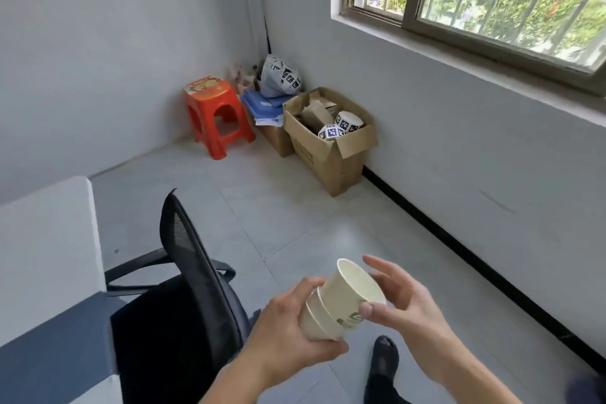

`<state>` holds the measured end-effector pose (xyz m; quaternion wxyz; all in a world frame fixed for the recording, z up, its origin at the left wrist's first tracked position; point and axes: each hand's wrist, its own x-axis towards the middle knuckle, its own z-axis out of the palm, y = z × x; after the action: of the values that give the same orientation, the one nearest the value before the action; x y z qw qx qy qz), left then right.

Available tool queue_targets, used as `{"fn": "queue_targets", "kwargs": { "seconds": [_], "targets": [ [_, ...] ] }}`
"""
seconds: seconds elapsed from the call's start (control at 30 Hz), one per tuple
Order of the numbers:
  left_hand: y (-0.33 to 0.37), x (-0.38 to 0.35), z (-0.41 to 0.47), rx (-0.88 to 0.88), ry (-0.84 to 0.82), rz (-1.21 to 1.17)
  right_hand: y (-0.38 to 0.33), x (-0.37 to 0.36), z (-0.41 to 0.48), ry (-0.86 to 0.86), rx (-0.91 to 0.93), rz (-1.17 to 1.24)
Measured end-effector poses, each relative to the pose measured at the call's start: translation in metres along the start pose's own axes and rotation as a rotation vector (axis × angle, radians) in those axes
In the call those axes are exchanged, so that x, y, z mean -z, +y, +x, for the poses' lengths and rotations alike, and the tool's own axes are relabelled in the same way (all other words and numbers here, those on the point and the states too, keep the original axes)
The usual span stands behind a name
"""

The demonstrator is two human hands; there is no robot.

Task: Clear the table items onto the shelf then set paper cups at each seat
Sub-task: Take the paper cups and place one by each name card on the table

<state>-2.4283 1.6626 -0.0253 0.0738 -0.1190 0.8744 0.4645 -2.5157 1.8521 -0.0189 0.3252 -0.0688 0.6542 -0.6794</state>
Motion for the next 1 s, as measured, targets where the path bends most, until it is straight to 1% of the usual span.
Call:
{"fn": "queue_targets", "kwargs": {
  "seconds": [0.07,0.17,0.27,0.37,0.47,0.53,0.67,0.77,0.87,1.0],
  "targets": [
    [0.005,0.003,0.036,0.014,0.022,0.017,-0.011,0.028,0.04,0.061,0.015,0.095],
    [0.014,0.013,0.089,0.087,0.121,-0.038,-0.038,0.072,0.103,0.085,0.029,0.139],
    [0.02,0.03,0.132,0.139,0.265,-0.137,-0.066,0.105,0.162,0.079,0.028,0.082],
    [0.016,0.048,0.161,0.189,0.429,-0.212,-0.084,0.12,0.221,0.049,0.021,-0.033],
    [0.003,0.067,0.174,0.28,0.551,-0.311,-0.095,0.111,0.274,-0.018,0.014,-0.155],
    [-0.005,0.078,0.178,0.33,0.594,-0.35,-0.099,0.101,0.297,-0.066,0.005,-0.258],
    [-0.042,0.113,0.2,0.431,0.749,-0.417,-0.103,0.069,0.37,-0.203,-0.025,-0.414],
    [-0.075,0.148,0.23,0.486,0.849,-0.48,-0.116,0.04,0.424,-0.271,-0.035,-0.505],
    [-0.099,0.195,0.268,0.507,0.886,-0.518,-0.137,0.014,0.479,-0.295,-0.033,-0.598],
    [-0.107,0.276,0.318,0.46,0.898,-0.517,-0.171,-0.023,0.552,-0.296,-0.01,-0.714]
  ]
}}
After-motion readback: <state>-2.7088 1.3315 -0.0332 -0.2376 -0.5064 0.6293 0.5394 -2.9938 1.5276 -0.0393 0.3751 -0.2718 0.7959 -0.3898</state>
